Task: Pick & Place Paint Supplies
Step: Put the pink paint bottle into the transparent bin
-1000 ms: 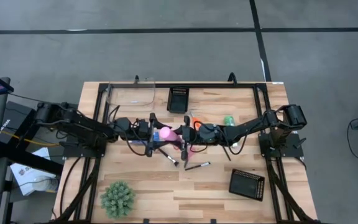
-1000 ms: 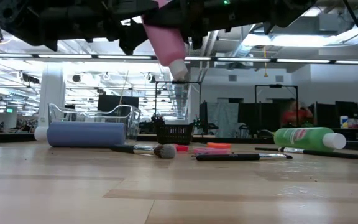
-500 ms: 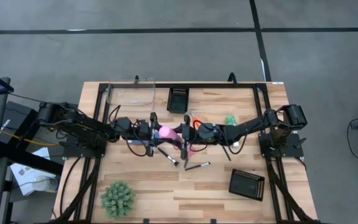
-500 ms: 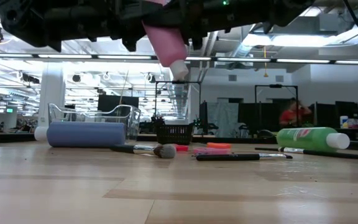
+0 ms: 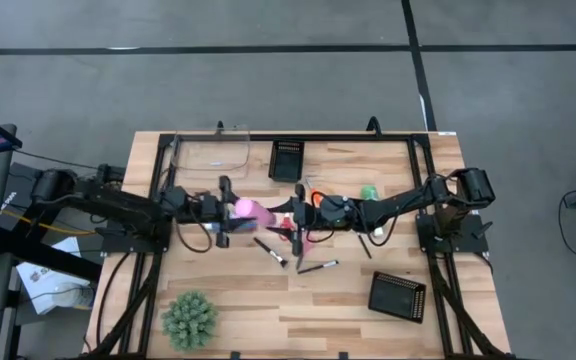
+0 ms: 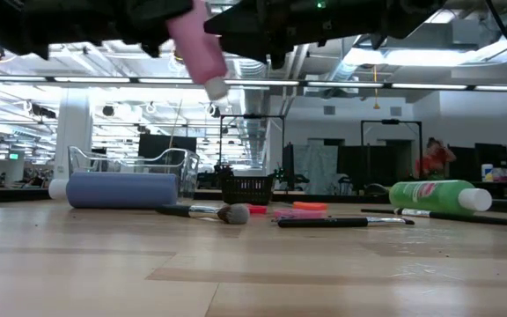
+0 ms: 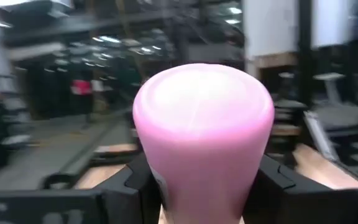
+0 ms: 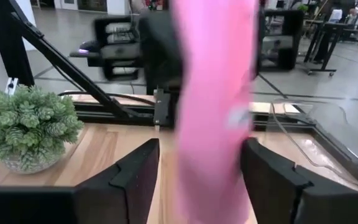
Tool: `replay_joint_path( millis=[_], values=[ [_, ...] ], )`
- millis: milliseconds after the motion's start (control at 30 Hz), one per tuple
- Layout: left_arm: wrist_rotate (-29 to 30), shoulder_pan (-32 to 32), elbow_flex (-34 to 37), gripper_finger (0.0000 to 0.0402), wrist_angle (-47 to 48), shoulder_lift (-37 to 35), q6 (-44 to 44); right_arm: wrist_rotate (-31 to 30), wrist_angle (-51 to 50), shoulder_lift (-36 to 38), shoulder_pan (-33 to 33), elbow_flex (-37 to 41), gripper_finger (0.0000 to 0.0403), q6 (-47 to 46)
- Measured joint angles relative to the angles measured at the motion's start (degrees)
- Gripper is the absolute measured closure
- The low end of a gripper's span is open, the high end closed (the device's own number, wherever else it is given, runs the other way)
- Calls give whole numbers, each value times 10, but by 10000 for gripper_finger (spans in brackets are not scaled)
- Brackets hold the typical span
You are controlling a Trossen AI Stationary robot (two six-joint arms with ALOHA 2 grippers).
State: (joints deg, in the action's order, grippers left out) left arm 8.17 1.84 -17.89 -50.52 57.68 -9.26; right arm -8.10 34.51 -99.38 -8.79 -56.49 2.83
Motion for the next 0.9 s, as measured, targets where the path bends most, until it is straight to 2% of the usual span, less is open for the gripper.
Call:
replay_joint_path(
  millis=[133, 300, 367, 567, 700, 800, 900],
  values=[
    [86, -4, 34, 254, -32, -98, -17, 37, -21, -5, -8, 3, 194, -2],
    [66, 1, 77, 254, -36, -181, -11, 24, 57, -44, -3, 4, 196, 0],
    [64, 4, 90, 254, -54, -198, -10, 21, 142, -75, 5, 1, 193, 2],
    [54, 24, 127, 254, -98, -205, -10, 14, 351, -184, 48, 1, 173, -39],
    [53, 27, 136, 254, -114, -205, -10, 79, 488, -244, 83, -6, 164, -97],
    [53, 26, 140, 254, -114, -205, -10, 118, 542, -277, 99, -15, 163, -121],
    [53, 26, 140, 254, -116, -205, -11, 134, 552, -291, 108, -34, 163, -132]
  ],
)
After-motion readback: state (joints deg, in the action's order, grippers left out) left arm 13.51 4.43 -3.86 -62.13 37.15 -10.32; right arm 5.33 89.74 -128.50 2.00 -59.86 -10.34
